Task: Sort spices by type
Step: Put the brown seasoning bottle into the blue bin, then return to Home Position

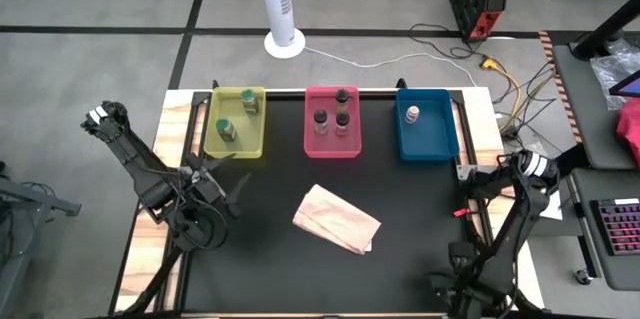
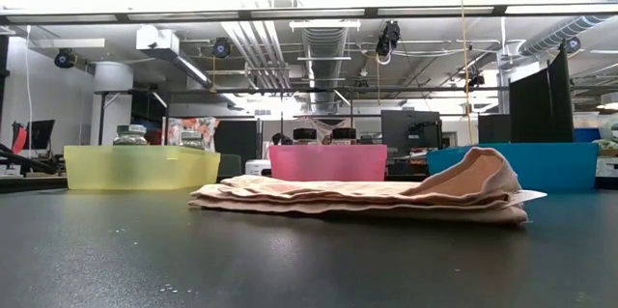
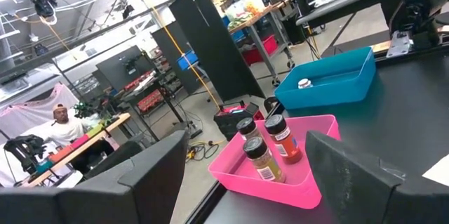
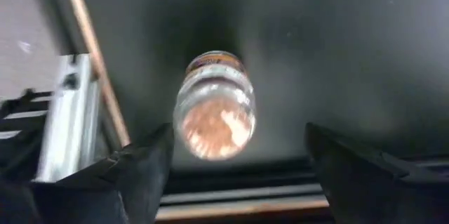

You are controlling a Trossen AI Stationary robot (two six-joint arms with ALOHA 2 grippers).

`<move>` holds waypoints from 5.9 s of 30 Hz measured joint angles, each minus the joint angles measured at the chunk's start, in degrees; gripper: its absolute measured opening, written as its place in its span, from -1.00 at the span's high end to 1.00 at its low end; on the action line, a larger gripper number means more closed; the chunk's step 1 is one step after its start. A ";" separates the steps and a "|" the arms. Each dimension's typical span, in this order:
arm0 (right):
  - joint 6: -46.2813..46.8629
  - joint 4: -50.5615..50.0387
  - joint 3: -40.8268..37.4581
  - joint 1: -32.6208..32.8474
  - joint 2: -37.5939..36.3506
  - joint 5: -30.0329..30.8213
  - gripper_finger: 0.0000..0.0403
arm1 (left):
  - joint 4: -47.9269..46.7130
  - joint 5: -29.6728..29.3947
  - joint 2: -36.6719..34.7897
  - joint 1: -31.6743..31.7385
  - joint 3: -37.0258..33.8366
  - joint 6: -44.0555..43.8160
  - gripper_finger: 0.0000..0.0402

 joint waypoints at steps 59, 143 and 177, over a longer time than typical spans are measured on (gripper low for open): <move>-24.84 -19.31 27.06 -67.27 2.99 4.74 0.18 | 0.53 5.31 0.02 0.02 0.00 0.56 -0.37; -49.44 1.26 1.17 -109.55 -18.50 10.43 -0.33 | 0.86 5.36 0.00 -0.04 0.00 -1.42 -0.37; -82.26 76.18 -26.57 -61.70 -33.98 1.14 -0.38 | 47.64 86.98 6.39 36.54 -3.19 39.41 -0.37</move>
